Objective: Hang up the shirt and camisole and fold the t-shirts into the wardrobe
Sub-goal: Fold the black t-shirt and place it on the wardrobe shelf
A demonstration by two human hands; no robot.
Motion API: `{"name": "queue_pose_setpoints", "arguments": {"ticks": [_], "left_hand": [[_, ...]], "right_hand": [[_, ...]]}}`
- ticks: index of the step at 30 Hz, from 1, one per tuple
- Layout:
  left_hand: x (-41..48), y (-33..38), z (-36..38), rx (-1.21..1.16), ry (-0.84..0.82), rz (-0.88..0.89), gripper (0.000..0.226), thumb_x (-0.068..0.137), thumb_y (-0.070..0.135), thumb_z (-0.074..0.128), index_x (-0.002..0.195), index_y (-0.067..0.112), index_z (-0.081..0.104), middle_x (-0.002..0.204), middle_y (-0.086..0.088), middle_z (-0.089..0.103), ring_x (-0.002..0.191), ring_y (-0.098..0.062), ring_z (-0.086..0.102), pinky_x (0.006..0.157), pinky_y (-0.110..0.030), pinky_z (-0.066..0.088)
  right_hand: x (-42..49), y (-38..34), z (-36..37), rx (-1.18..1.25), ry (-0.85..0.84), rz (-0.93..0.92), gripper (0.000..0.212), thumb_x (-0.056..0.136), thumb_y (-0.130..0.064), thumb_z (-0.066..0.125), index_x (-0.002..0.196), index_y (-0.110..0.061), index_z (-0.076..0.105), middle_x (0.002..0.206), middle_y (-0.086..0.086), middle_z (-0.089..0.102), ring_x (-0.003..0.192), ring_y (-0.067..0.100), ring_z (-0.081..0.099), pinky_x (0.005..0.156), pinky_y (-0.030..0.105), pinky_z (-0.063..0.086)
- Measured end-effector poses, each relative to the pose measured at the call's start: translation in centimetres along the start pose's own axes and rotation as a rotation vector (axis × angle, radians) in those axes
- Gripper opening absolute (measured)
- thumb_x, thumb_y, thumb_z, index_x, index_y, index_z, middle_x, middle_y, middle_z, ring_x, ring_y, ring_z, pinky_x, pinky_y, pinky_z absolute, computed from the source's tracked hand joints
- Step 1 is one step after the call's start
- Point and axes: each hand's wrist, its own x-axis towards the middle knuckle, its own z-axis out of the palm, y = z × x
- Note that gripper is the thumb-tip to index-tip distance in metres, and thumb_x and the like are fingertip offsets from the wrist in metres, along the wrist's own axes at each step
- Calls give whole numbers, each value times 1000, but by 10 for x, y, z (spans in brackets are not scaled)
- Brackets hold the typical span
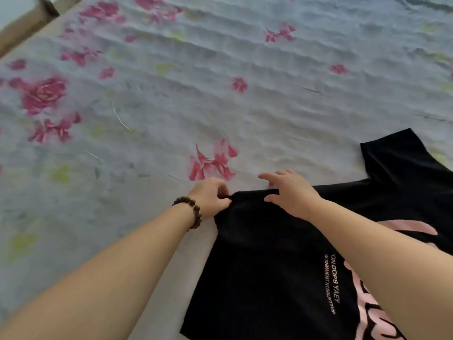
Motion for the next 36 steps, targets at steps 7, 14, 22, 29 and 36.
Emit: {"name": "queue_pose_setpoints", "arguments": {"ticks": [7,14,22,29,36], "left_hand": [[6,11,-29,-668,-345,-73,24,95,27,51,75,15,58,74,-1,56,69,-14,54,70,-29,46],[22,20,-27,-417,-461,-182,27,83,38,70,104,22,64,102,-5,68,87,-16,67,71,-32,57],[38,12,-45,-435,-287,-89,16,75,24,80,85,15,70,80,5,68,78,-10,62,68,-25,50],[59,31,-54,-482,-51,0,7,88,16,66,92,11,66,80,-7,70,74,-24,67,71,-34,59],[76,46,-45,-186,-230,107,12,86,25,69,89,13,70,85,-7,70,72,-21,69,65,-38,60]], "right_hand": [[11,-8,-8,69,-31,6,4,90,-22,60,94,-20,59,91,-2,56,85,22,54,70,31,43],[8,1,-18,298,52,-7,20,85,-6,61,83,-24,51,76,-12,55,70,11,51,57,21,37],[10,15,-31,355,101,-7,27,81,-7,67,75,-27,50,73,-9,56,69,15,53,58,22,39],[26,29,-50,306,56,47,11,83,-21,71,82,-25,61,77,-12,56,70,6,53,58,19,37],[43,44,-56,347,121,49,11,80,-9,72,76,-16,65,71,-5,58,68,15,56,55,18,38]]}}
